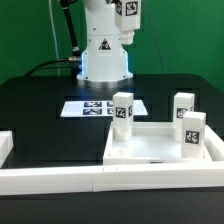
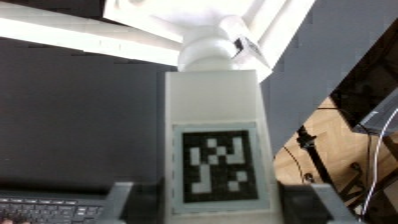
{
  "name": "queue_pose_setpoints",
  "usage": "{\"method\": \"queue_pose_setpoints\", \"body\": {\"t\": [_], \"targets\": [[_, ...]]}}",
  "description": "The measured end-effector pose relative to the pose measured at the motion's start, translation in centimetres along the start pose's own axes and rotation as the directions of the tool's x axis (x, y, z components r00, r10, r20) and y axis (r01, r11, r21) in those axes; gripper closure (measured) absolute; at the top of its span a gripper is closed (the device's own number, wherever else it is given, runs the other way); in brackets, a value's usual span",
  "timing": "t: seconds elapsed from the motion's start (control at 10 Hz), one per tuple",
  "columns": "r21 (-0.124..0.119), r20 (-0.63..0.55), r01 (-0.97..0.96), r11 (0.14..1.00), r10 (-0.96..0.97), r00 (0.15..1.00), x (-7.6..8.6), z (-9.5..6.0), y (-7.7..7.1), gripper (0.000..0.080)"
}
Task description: Assemble square table
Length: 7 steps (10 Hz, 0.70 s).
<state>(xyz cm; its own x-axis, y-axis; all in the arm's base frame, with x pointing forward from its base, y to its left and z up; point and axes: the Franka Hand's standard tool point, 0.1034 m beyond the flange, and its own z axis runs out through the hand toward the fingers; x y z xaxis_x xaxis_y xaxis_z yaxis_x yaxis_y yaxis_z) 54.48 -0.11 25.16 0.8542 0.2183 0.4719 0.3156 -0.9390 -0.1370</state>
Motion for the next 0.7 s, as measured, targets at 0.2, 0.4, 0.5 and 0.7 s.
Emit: {"method": "queue_pose_setpoints", "body": {"t": [0.2,0.4,0.5,0.7], "targets": [[-0.001,0.001,-0.001,1.000,0.001,1.000,0.0,0.0,0.1,0.0511],[0.017,0.011,0.030,0.999,-0.030,0.999,-0.4,0.0,0.2,0.0511],[0.058,0.035,0.029,0.998,-0.031,0.999,-1.5,-0.4,1.2,0.0511],[0.104,0.046,0.063,0.993,-0.068,0.997,-2.6,1.9,3.1,0.0511]]}}
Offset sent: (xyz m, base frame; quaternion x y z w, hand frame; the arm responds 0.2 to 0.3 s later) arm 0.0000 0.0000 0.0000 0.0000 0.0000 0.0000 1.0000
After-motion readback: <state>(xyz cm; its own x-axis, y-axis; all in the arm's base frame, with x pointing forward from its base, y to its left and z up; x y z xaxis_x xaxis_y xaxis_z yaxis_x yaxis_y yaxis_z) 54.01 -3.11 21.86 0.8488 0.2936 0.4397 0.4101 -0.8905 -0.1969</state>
